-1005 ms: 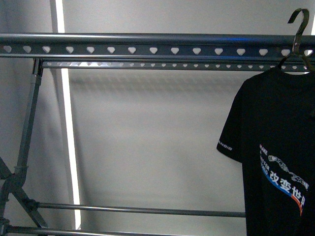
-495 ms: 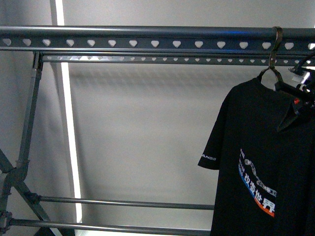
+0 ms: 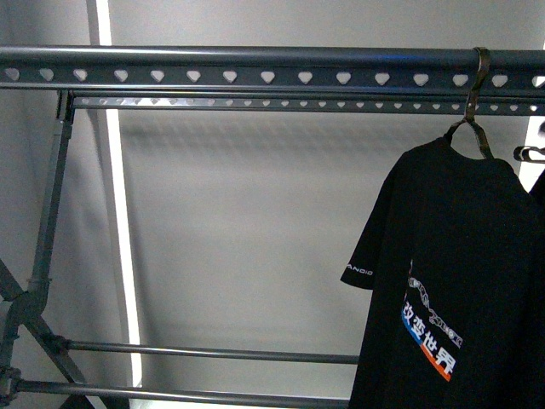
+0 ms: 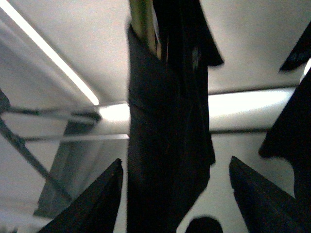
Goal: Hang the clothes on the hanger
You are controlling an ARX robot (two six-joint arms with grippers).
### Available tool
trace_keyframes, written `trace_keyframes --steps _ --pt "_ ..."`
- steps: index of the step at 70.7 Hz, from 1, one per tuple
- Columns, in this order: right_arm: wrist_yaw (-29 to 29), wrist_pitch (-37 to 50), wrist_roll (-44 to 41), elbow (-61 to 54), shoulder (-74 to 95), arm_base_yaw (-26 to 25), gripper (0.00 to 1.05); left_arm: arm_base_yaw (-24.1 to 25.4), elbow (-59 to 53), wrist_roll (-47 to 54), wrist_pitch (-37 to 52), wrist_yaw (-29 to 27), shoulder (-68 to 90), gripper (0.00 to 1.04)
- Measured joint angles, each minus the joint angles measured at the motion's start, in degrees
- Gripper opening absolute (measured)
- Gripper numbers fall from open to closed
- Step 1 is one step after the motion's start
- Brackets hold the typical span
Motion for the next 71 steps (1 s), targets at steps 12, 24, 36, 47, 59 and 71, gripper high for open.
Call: trace_keyframes --steps 12,24,36,47,59,71 --pt "0.39 16.20 -1.14 -24.02 -30.93 -2.95 0.97 0.00 0.00 0.00 -2.60 0.00 -2.58 0.04" --pt "9.05 -1.95 -8.61 -39.87 -57.75 -1.05 0.78 0.02 0.00 0.00 -12.24 0.00 -11.85 0.04" --pt "12.48 -5.29 -10.29 -47.93 -62.47 2.64 0.41 0.00 0.00 0.00 -12.24 0.00 -11.89 0.04" --pt "18.75 -4.33 -10.51 -51.49 -66.29 9.38 0.13 0.00 0.00 0.00 -12.26 0.00 -11.93 0.04" --pt "19.37 -4.11 -10.69 -55.36 -69.18 9.70 0.02 0.00 0.00 0.00 -12.28 0.00 -11.93 0.04" --pt "19.39 -4.26 -10.69 -58.36 -72.83 9.70 0.02 0.00 0.00 0.00 -12.33 0.00 -11.93 0.04"
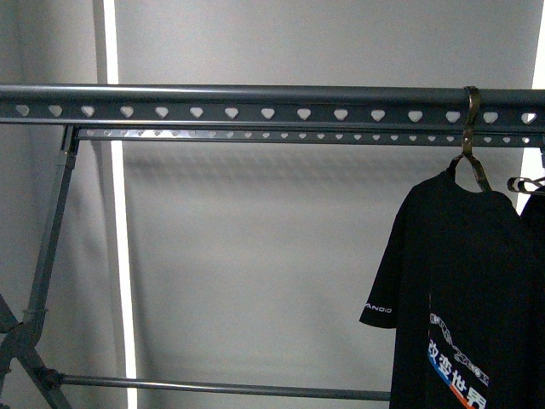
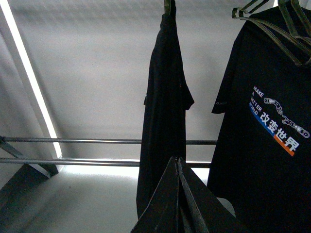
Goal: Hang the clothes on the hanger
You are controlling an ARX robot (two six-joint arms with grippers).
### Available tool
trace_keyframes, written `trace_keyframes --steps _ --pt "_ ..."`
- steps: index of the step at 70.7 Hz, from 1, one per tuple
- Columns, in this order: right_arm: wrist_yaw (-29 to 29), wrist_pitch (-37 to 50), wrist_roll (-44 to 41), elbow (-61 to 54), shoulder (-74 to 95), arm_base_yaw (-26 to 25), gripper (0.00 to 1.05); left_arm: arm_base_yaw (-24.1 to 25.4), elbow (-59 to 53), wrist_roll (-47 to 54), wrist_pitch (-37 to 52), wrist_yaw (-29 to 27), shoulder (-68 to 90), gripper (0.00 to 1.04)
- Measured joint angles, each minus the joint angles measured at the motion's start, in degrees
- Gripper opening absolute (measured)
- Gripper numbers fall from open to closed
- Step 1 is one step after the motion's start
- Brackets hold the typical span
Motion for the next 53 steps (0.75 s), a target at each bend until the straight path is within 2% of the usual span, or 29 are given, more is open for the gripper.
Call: trace_keyframes --steps 7,43,53 --pt "-0.04 -6.86 -0.02 -0.83 -6.36 0.02 0.02 0.00 0.00 0.00 0.00 -0.02 0.00 0.04" --pt "-0.15 -6.93 -0.07 -4.42 -11.26 0.02 0.03 0.02 0.00 -0.02 0.00 0.00 -0.04 0.04" --pt "-0.15 -6.93 -0.11 -4.42 -11.26 0.02 0.27 0.00 0.00 0.00 0.00 0.00 -0.04 0.30"
